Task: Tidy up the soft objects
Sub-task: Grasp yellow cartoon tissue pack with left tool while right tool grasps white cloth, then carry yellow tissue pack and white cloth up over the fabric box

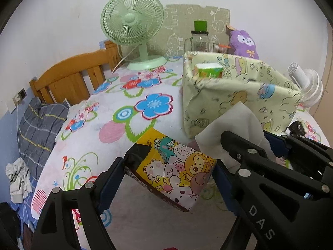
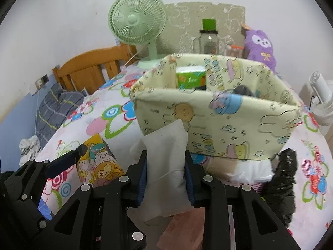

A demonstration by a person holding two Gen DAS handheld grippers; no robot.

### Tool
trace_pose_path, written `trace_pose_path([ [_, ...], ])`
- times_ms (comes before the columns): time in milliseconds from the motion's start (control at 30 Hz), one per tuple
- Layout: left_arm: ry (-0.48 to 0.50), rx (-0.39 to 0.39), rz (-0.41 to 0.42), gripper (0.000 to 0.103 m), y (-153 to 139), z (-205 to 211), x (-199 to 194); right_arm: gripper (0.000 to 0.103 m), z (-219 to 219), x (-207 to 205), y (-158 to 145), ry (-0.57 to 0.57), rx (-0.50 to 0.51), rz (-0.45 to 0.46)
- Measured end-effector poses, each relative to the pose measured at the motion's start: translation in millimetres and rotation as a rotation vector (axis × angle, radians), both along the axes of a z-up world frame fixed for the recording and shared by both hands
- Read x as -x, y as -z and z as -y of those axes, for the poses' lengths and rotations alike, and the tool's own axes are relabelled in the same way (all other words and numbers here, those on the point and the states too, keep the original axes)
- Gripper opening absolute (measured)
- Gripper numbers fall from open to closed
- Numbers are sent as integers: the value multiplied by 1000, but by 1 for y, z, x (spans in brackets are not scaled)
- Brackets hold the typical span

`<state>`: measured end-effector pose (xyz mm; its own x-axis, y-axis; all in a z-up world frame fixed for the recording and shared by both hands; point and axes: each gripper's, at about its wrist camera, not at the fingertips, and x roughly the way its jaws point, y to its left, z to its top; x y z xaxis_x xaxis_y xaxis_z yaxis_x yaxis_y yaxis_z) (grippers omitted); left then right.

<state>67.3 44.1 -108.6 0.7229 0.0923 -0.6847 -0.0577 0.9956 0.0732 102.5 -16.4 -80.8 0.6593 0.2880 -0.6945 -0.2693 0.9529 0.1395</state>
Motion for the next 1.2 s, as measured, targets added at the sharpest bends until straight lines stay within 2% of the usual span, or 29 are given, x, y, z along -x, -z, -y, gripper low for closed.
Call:
trace_pose_path([
  [733, 76, -6, 119, 86, -58, 46, 18, 34, 52, 28, -62, 104, -35, 102],
  [1200, 94, -2, 163, 86, -87, 63, 19, 34, 73, 32, -95, 159, -24, 146],
])
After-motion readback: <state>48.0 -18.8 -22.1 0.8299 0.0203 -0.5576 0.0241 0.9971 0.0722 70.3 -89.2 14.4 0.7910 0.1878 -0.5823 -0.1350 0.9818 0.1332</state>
